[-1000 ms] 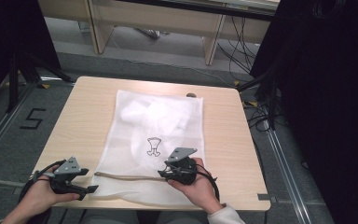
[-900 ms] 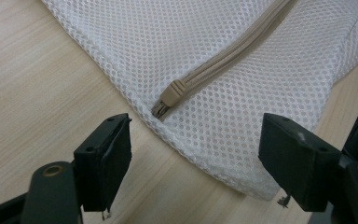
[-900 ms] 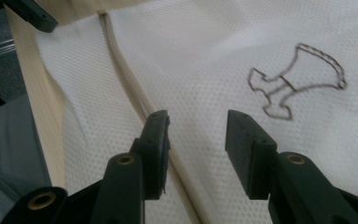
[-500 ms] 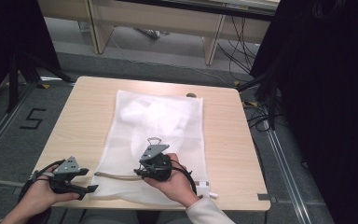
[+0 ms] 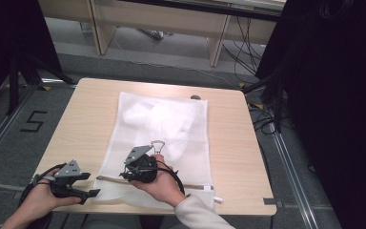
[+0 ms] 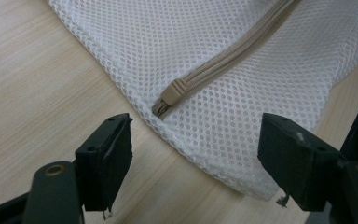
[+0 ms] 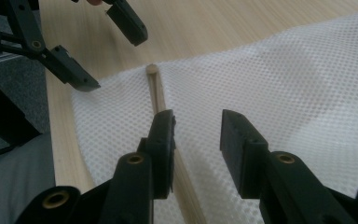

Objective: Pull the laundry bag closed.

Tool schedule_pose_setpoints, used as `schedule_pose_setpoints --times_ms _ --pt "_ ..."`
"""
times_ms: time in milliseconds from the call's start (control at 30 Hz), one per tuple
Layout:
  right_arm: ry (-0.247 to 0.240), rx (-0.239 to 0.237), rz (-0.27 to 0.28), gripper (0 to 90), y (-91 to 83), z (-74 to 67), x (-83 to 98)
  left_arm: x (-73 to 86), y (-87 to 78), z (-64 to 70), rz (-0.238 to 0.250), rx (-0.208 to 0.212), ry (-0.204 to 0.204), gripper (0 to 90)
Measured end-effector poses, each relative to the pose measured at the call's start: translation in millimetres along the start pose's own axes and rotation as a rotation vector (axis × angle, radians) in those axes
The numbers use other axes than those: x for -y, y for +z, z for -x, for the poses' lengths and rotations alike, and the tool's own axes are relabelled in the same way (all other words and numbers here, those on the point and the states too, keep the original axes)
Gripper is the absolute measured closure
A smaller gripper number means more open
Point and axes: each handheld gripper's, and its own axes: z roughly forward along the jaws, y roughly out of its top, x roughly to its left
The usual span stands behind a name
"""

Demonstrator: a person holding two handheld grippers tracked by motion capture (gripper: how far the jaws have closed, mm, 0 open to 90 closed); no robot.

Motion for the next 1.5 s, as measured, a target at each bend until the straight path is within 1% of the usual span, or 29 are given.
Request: schedule_pose_setpoints --times_ms 67,100,133,233,300,333,367,400,433,467,500,533,567,600,700,733,767,800,833,900,967,1033,1200,1333,1367,1400,1433,1467,1500 --pt "0.0 -0.008 -0.008 66.1 1.2 -0.7 -1.4 0.1 0.0 0.1 0.002 0.001 -0.003 25.3" --pt "-0.016 -0.023 -0.002 66.7 6.0 -1.1 -3.7 0.2 -0.1 0.0 0.002 0.001 -0.004 25.4" --pt "-0.002 -0.023 -0.004 66.8 7.7 -1.9 -4.3 0.3 -0.1 0.0 0.003 0.002 -0.006 25.3" --pt "-0.007 -0.03 -0.008 67.4 10.6 -2.2 -6.6 0.5 -0.3 0.3 0.0 -0.002 -0.009 25.4" --pt "0.001 -0.036 -0.005 68.0 13.6 -3.2 -9.1 0.9 0.1 0.0 0.001 0.004 -0.012 25.4" --pt "-0.008 -0.039 -0.009 68.1 14.3 -2.9 -10.2 1.4 0.3 0.9 -0.003 0.008 -0.03 25.4" --pt "0.002 -0.041 -0.005 68.3 15.9 -3.9 -10.8 1.5 0.3 1.0 -0.003 0.007 -0.025 25.4" --pt "-0.001 -0.049 -0.007 68.7 17.1 -4.0 -11.8 1.3 0.2 0.5 0.0 0.005 -0.013 25.4" --pt "-0.016 -0.051 -0.007 68.9 18.9 -3.6 -12.8 1.3 -0.6 0.4 -0.006 0.004 -0.009 25.4" --pt "-0.015 -0.052 -0.01 69.0 20.0 -3.7 -13.5 1.4 -0.5 0.5 -0.002 0.004 -0.012 25.4" --pt "0.009 -0.057 -0.015 69.4 22.5 -5.7 -14.0 1.7 -0.1 0.6 0.002 0.006 -0.018 25.5" --pt "0.009 -0.057 -0.015 69.4 22.5 -5.7 -14.0 1.9 -0.2 0.9 0.003 0.006 -0.02 25.5" --pt "-0.012 -0.059 -0.012 69.6 24.7 -4.9 -14.6 1.9 -0.7 0.4 -0.003 0.005 -0.013 25.5" --pt "-0.002 -0.062 -0.017 70.0 25.4 -5.7 -15.0 2.0 -0.8 0.5 -0.004 0.006 -0.012 25.5" --pt "-0.004 -0.068 -0.02 71.1 28.5 -6.4 -16.5 2.5 -1.0 0.6 -0.005 0.005 -0.013 25.5" --pt "0.012 -0.071 -0.021 71.4 29.4 -7.5 -16.9 2.7 -1.1 0.6 -0.003 0.005 -0.013 25.5" --pt "0.002 -0.07 -0.018 71.5 30.6 -6.8 -17.5 2.8 -1.4 0.6 -0.002 0.004 -0.013 25.6" --pt "-0.001 -0.074 -0.022 71.8 31.1 -6.4 -18.4 2.9 -1.6 0.6 -0.006 -0.006 -0.012 25.6" --pt "0.015 -0.083 -0.028 72.0 32.9 -7.1 -19.9 3.0 -1.8 0.9 -0.007 -0.009 -0.012 25.6" --pt "0.005 -0.085 -0.027 72.3 35.4 -6.9 -21.7 3.3 -2.2 1.3 -0.007 -0.002 -0.014 25.6" --pt "0.015 -0.091 -0.032 72.5 36.6 -7.9 -22.6 3.4 -2.2 1.4 -0.006 -0.002 -0.017 25.6" --pt "-0.002 -0.094 -0.032 72.9 40.1 -8.3 -24.7 3.5 -2.2 1.4 -0.006 -0.001 -0.017 25.6" --pt "-0.006 -0.109 -0.04 73.1 52.5 -13.3 -30.8 3.6 -2.1 1.2 -0.003 0.006 -0.016 25.6" --pt "-0.006 -0.115 -0.051 73.5 58.3 -15.6 -33.2 3.6 -2.1 1.3 -0.002 0.007 -0.015 25.6" --pt "-0.009 -0.116 -0.057 73.7 59.8 -16.0 -34.0 4.0 -2.0 2.8 -0.004 0.001 -0.037 25.6" --pt "0.005 -0.114 -0.058 73.8 61.7 -17.4 -34.1 4.0 -2.1 2.7 -0.006 0.002 -0.035 25.6" --pt "-0.012 -0.113 -0.066 75.0 65.3 -16.9 -34.8 3.9 -2.1 2.7 -0.005 0.002 -0.035 25.6" --pt "-0.013 -0.109 -0.068 75.3 67.2 -16.9 -34.6 3.8 -2.0 2.1 -0.004 0.008 -0.032 25.6" --pt "-0.013 -0.109 -0.068 75.3 67.2 -16.9 -34.6 3.6 -2.3 1.3 -0.004 0.006 -0.014 25.6"
